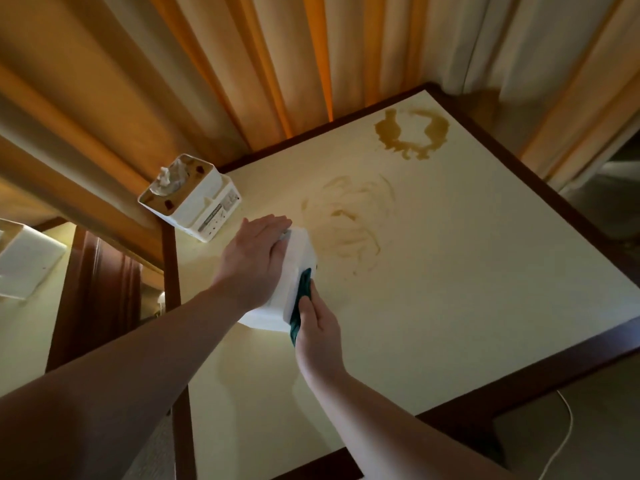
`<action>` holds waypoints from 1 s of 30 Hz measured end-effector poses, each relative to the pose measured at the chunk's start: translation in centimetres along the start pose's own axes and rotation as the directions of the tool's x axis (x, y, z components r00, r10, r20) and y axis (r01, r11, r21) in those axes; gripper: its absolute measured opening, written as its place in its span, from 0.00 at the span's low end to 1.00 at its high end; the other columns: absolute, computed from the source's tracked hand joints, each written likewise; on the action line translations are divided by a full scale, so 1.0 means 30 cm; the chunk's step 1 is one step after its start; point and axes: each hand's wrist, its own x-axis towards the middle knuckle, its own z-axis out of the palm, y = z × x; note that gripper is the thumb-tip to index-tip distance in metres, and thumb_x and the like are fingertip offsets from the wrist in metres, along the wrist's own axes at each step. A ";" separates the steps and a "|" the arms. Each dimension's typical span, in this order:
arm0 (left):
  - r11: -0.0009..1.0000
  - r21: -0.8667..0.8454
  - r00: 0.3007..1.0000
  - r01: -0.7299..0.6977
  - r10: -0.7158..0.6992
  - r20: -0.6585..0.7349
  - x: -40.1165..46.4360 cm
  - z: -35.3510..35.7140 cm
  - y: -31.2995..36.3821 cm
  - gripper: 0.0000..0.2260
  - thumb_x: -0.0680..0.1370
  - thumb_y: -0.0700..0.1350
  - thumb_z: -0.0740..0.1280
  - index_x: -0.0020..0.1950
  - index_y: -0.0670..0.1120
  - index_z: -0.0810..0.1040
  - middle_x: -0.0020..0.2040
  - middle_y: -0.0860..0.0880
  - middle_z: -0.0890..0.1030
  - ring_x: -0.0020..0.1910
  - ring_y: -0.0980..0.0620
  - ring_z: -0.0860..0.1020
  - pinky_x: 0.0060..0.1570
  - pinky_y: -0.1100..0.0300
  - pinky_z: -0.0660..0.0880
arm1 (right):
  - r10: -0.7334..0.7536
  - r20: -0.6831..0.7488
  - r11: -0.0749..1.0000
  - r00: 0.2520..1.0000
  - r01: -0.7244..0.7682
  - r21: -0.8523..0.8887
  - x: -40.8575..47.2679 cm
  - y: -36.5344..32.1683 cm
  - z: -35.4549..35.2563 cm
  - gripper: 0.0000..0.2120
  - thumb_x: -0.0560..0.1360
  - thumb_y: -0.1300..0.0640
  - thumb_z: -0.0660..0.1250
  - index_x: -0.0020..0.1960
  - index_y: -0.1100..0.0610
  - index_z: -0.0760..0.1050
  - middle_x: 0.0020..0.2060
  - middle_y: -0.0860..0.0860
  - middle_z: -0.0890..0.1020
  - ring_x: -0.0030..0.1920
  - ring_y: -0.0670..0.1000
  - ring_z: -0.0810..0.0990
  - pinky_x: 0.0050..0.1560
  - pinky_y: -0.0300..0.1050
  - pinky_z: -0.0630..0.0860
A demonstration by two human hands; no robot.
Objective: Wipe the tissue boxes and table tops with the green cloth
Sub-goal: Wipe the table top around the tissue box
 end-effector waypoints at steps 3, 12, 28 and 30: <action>1.000 -0.030 1.000 -0.006 0.005 -0.016 -0.002 0.005 -0.010 0.15 0.85 0.43 0.60 0.70 0.46 0.79 0.69 0.50 0.79 0.72 0.52 0.71 0.78 0.43 0.61 | -0.033 0.007 0.999 0.999 0.033 0.009 0.023 -0.057 0.008 0.24 0.84 0.51 0.56 0.80 0.44 0.67 0.68 0.39 0.79 0.66 0.38 0.77 0.67 0.41 0.73; 0.998 -0.058 0.997 0.036 -0.040 -0.061 -0.008 0.012 -0.006 0.14 0.84 0.41 0.63 0.68 0.47 0.80 0.68 0.50 0.80 0.72 0.51 0.72 0.81 0.51 0.49 | 0.088 0.039 0.979 0.995 -0.079 -0.190 0.214 -0.153 -0.012 0.25 0.86 0.46 0.50 0.83 0.45 0.59 0.80 0.45 0.66 0.78 0.51 0.66 0.78 0.54 0.62; 0.995 -0.052 0.992 0.082 -0.087 -0.087 -0.020 0.012 0.008 0.14 0.84 0.42 0.62 0.68 0.46 0.79 0.68 0.51 0.80 0.72 0.51 0.70 0.80 0.55 0.44 | 0.029 0.071 0.998 0.997 -0.032 0.050 0.087 -0.138 0.007 0.24 0.83 0.52 0.56 0.79 0.49 0.69 0.67 0.44 0.80 0.67 0.45 0.78 0.71 0.47 0.73; 0.995 -0.056 0.993 0.081 -0.086 -0.082 -0.018 0.015 0.003 0.15 0.84 0.42 0.62 0.69 0.47 0.79 0.68 0.51 0.79 0.73 0.52 0.70 0.79 0.59 0.41 | 0.023 0.070 0.999 0.997 -0.027 0.043 0.148 -0.192 0.010 0.23 0.85 0.52 0.56 0.79 0.46 0.68 0.68 0.43 0.79 0.67 0.46 0.78 0.71 0.47 0.72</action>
